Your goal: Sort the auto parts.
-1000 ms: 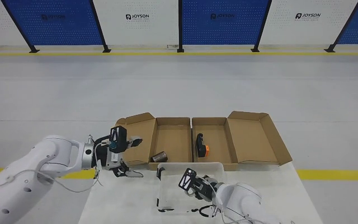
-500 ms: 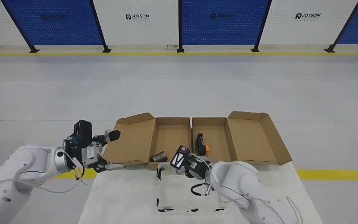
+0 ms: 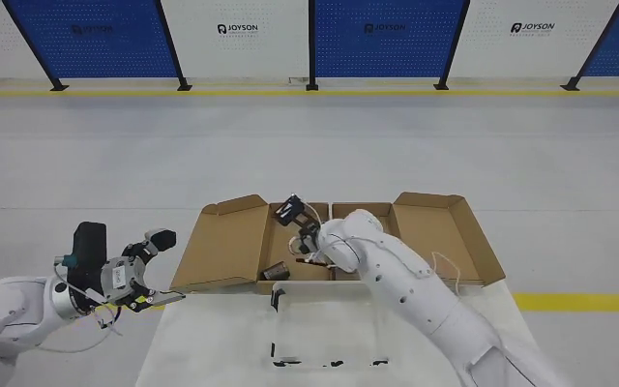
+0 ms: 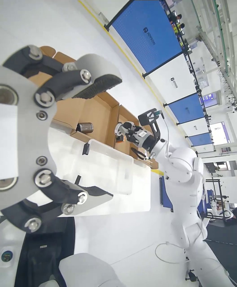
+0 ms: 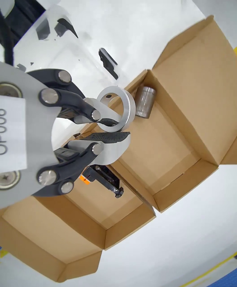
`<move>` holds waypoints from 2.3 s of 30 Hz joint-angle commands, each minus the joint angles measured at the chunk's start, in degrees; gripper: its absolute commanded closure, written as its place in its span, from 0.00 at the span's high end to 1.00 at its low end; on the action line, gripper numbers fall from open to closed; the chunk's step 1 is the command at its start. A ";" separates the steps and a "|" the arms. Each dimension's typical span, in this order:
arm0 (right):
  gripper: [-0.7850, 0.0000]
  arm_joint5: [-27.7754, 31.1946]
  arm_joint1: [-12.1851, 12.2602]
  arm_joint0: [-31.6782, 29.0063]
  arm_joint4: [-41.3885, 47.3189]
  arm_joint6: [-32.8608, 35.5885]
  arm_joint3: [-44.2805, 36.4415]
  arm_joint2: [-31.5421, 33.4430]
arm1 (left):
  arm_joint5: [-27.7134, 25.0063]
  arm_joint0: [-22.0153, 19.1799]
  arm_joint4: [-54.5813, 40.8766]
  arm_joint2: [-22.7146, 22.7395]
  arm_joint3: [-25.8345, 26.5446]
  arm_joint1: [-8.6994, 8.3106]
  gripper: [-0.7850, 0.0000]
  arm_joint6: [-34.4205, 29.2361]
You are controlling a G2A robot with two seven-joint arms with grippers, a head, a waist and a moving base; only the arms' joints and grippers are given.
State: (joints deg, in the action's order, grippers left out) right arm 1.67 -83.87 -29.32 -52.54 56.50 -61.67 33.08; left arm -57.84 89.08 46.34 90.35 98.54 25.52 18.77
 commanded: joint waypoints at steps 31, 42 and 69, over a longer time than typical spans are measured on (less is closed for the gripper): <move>0.49 30.42 3.72 -10.95 -4.50 -27.17 -9.14 16.11 | -0.01 -0.02 -0.02 -0.02 -0.02 0.00 1.00 0.02; 0.94 44.61 12.98 -49.71 -9.84 -31.73 -48.11 46.82 | -0.01 -0.02 -0.02 -0.02 -0.02 0.00 1.00 0.02; 1.00 45.49 13.33 -51.47 -9.83 -32.96 -48.50 48.66 | -0.01 -0.02 -0.02 -0.02 -0.02 0.00 1.00 0.02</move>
State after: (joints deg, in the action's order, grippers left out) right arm 47.17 -70.54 -80.79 -62.37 23.54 -110.17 81.75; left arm -57.84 89.06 46.32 90.34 98.52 25.52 18.79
